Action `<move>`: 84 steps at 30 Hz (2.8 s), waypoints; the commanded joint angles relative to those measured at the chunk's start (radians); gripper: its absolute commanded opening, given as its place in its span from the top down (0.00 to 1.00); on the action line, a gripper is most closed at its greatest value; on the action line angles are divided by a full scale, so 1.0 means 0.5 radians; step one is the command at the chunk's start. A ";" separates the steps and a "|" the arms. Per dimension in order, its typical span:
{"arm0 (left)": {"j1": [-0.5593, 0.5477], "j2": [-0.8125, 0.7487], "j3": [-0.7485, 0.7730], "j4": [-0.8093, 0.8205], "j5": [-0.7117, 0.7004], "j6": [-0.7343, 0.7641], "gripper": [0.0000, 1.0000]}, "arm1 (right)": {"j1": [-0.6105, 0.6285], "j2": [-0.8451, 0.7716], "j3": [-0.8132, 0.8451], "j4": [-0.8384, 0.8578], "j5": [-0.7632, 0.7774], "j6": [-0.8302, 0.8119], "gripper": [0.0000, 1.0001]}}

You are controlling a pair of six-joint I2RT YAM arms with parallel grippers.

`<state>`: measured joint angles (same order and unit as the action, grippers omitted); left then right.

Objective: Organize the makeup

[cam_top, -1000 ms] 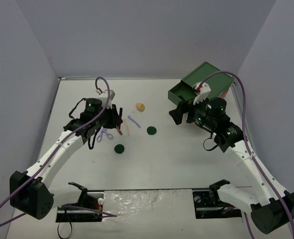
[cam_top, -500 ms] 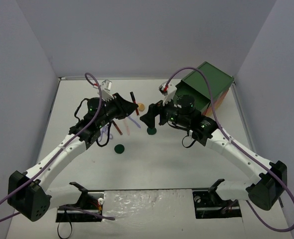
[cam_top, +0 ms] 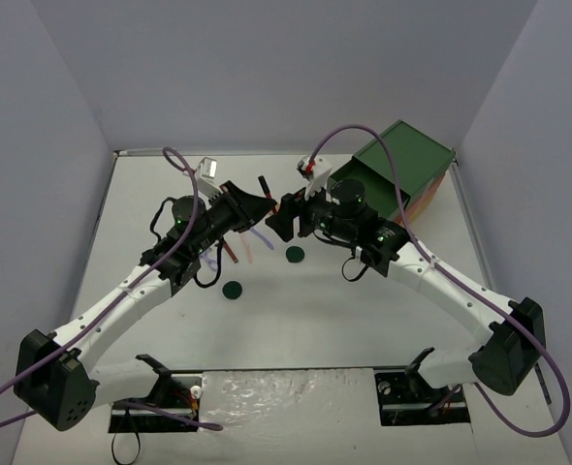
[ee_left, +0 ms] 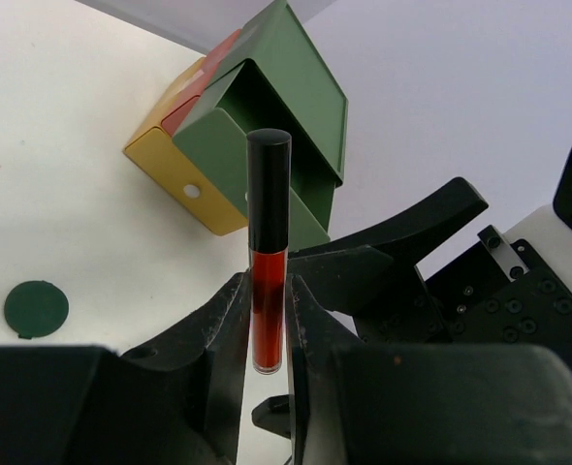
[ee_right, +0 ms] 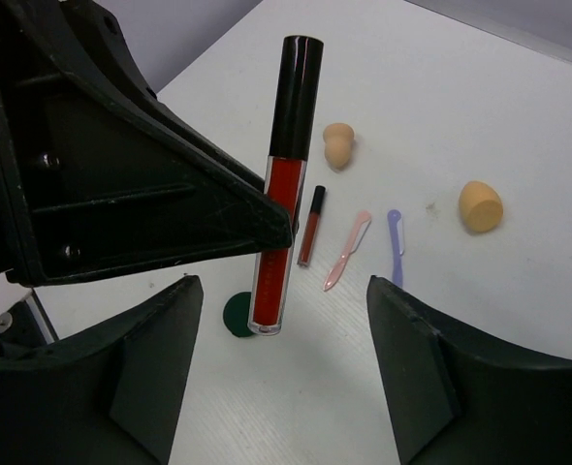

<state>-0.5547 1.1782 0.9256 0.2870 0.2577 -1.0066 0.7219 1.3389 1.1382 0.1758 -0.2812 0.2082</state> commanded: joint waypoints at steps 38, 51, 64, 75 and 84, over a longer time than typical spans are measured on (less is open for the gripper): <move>0.247 -0.473 0.366 -1.233 -1.088 1.344 0.03 | -0.610 0.065 0.408 -0.648 0.958 -0.855 1.00; 0.440 -0.528 0.134 -1.279 -1.181 1.632 0.03 | -0.839 0.264 0.506 -0.756 0.618 -0.911 0.76; 0.515 -0.582 0.091 -1.288 -1.128 1.648 0.03 | -0.709 0.254 0.748 -0.837 0.462 -0.806 0.22; 0.567 -0.667 0.047 -1.266 -1.188 1.583 0.03 | 0.057 0.845 1.020 -0.661 0.343 -0.509 0.16; 0.684 -0.736 -0.003 -1.218 -1.164 1.508 0.03 | 0.275 1.431 1.233 -0.557 0.268 -0.432 0.23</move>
<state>-0.2427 0.8322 0.9029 -0.3967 -0.3153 -0.2197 0.8374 2.0098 1.6602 -0.1760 -0.1257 -0.0404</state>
